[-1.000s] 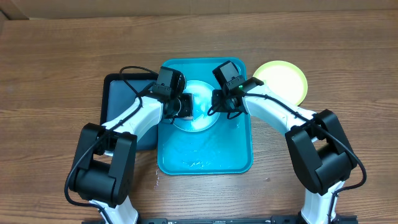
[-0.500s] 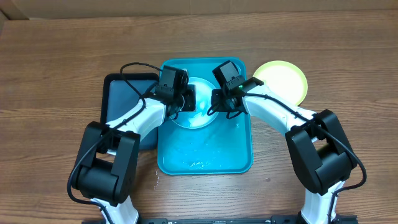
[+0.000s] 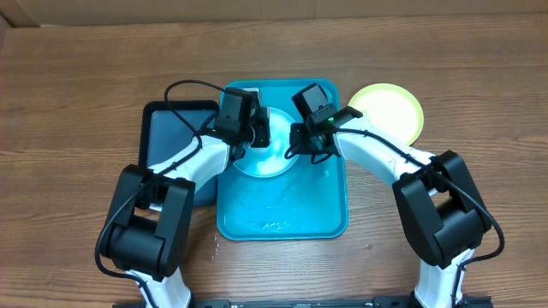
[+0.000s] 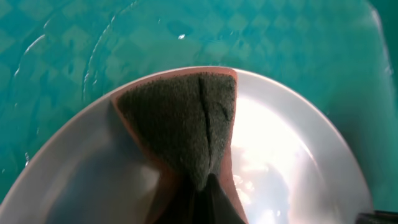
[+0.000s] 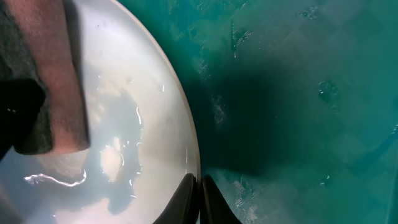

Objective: Clean dirty plates on tray and stack at the side
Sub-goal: 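Keep scrubbing the white plate center with the sponge in the left gripper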

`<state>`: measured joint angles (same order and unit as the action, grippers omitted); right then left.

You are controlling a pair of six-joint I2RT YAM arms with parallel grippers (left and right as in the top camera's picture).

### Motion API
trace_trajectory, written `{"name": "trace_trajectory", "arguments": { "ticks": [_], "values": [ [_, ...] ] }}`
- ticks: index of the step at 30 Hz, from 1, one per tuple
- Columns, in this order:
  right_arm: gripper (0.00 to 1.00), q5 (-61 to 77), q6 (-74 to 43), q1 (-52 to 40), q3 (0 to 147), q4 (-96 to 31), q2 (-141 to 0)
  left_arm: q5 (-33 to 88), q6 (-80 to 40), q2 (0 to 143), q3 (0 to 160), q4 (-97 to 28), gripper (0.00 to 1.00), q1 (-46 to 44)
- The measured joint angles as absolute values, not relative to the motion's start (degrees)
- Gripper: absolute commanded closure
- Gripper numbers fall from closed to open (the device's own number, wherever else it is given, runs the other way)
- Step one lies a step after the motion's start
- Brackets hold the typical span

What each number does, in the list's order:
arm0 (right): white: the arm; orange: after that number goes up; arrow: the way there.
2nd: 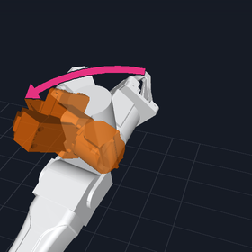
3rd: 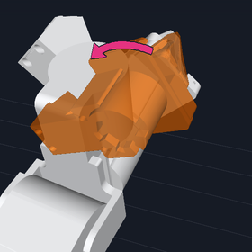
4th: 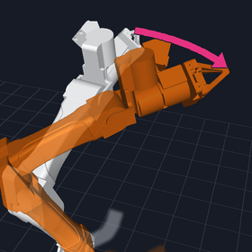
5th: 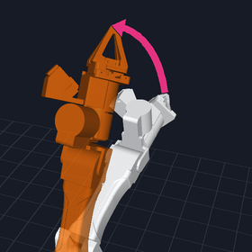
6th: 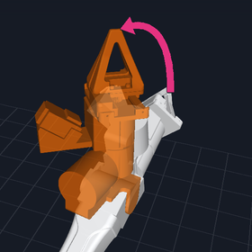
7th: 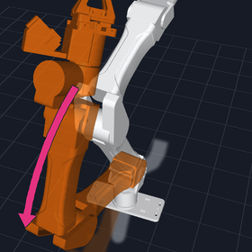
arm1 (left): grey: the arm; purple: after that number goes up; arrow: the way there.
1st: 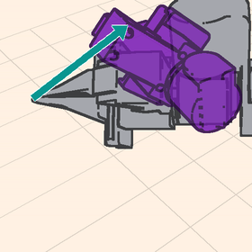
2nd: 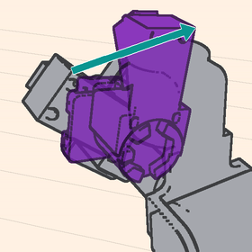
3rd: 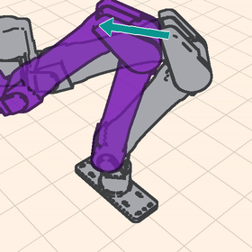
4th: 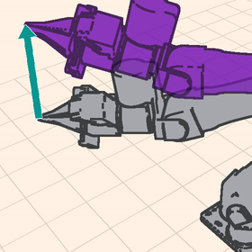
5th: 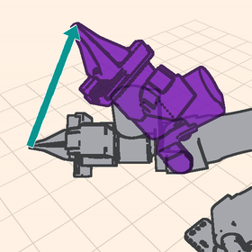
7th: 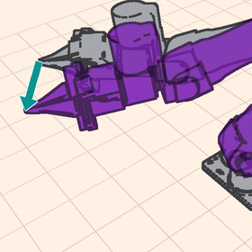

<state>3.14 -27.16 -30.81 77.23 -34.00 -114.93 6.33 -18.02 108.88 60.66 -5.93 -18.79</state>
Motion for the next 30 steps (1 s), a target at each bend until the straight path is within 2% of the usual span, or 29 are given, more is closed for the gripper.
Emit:
{"name": "trace_trajectory", "arguments": {
  "ticks": [19, 30],
  "values": [
    [0.96, 4.73, -26.68, -31.29, 77.19, -34.72, -114.93, 7.99, -17.78, 107.59, 63.46, -24.88, 0.96, -18.65],
    [0.96, 5.15, -26.26, -31.27, 77.19, -34.57, -114.93, 12.78, -15.86, 107.90, 68.38, -45.95, 0.96, -17.19]
  ]
}}
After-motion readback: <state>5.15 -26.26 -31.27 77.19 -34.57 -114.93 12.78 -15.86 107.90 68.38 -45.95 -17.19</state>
